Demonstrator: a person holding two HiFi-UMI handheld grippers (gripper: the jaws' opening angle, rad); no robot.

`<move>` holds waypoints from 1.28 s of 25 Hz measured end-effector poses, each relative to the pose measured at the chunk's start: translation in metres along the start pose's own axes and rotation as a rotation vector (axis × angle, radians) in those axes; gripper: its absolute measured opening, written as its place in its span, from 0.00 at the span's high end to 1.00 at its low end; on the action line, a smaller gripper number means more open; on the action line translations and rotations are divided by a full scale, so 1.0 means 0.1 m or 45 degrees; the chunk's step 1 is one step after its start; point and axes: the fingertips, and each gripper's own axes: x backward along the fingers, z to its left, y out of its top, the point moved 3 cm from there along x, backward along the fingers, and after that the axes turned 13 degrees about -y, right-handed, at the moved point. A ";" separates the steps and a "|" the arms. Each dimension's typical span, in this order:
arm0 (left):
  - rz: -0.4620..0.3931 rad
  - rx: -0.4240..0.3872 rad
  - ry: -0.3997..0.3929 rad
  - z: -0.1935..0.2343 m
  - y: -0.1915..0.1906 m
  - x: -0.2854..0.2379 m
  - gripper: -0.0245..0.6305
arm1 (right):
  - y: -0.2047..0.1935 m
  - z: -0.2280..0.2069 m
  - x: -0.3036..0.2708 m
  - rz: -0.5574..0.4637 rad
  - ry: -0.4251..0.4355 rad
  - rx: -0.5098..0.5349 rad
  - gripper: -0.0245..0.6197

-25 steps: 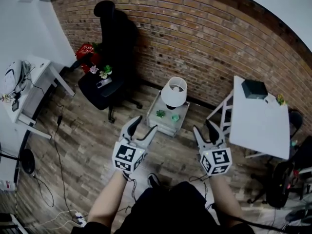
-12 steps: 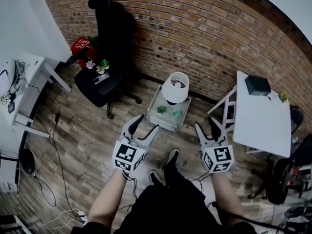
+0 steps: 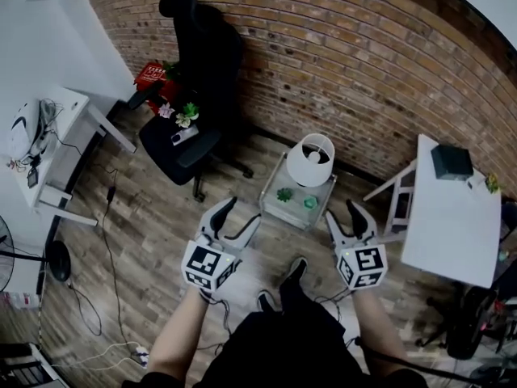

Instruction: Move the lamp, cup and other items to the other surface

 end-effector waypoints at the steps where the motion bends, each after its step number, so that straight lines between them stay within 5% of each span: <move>1: 0.006 0.003 -0.003 0.05 0.01 -0.09 0.56 | -0.01 -0.05 -0.09 0.003 0.002 0.011 0.61; 18: 0.222 0.012 -0.127 0.47 0.16 -1.89 0.56 | -0.07 -1.41 -1.26 0.075 0.023 -0.025 0.61; 28: 0.349 -0.041 -0.402 1.13 -0.21 -2.54 0.56 | -0.13 -1.57 -1.76 0.248 -0.060 -0.068 0.61; 32: 0.449 -0.161 -0.578 1.47 -0.45 -2.87 0.56 | -0.24 -1.66 -1.98 0.249 -0.135 -0.125 0.62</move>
